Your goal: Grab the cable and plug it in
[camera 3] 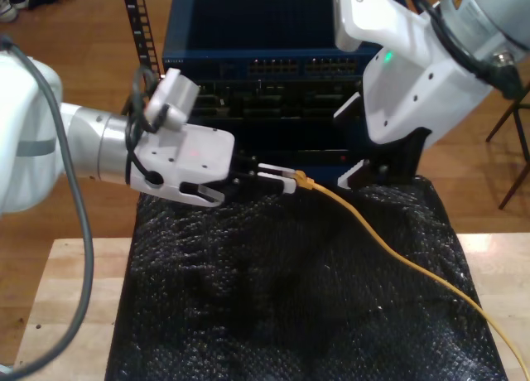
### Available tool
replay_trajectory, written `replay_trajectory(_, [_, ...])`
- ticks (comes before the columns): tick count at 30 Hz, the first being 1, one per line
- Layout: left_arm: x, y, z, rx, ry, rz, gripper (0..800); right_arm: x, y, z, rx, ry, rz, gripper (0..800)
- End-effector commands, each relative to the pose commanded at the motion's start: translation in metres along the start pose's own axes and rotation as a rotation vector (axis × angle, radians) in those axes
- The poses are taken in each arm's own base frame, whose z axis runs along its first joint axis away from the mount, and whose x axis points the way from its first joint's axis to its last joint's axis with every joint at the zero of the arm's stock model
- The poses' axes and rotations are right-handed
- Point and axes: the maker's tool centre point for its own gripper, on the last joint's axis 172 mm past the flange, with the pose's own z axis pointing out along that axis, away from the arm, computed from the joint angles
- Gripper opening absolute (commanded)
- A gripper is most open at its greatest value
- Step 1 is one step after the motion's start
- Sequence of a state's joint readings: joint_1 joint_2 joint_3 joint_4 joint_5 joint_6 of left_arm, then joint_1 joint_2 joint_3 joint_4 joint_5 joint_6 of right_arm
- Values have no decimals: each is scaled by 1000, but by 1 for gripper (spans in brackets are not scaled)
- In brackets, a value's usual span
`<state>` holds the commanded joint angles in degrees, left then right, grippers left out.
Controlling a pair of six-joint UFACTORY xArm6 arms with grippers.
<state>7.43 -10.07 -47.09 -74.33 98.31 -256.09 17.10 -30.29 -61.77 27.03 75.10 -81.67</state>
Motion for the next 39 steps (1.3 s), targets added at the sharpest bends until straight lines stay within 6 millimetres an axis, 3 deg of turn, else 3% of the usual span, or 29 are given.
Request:
replay_trajectory(8, [19,16,0,-115,102,-71,2,0,-17,-14,-57,12,-71,797])
replay_trajectory(13, [25,25,-5,-194,121,-202,2,0,-12,-23,-174,28,-126,796])
replay_trajectory(19, [28,36,-5,-262,142,-221,2,2,-7,-36,-305,45,-184,796])
replay_trajectory(24, [42,46,-7,-314,184,-209,2,28,-13,-42,-370,97,-255,783])
replay_trajectory(29, [47,56,-8,-355,189,-202,2,62,-27,-34,-369,149,-336,769])
replay_trajectory(39, [74,79,-20,-480,292,-173,2,79,-32,-51,-426,188,-376,741])
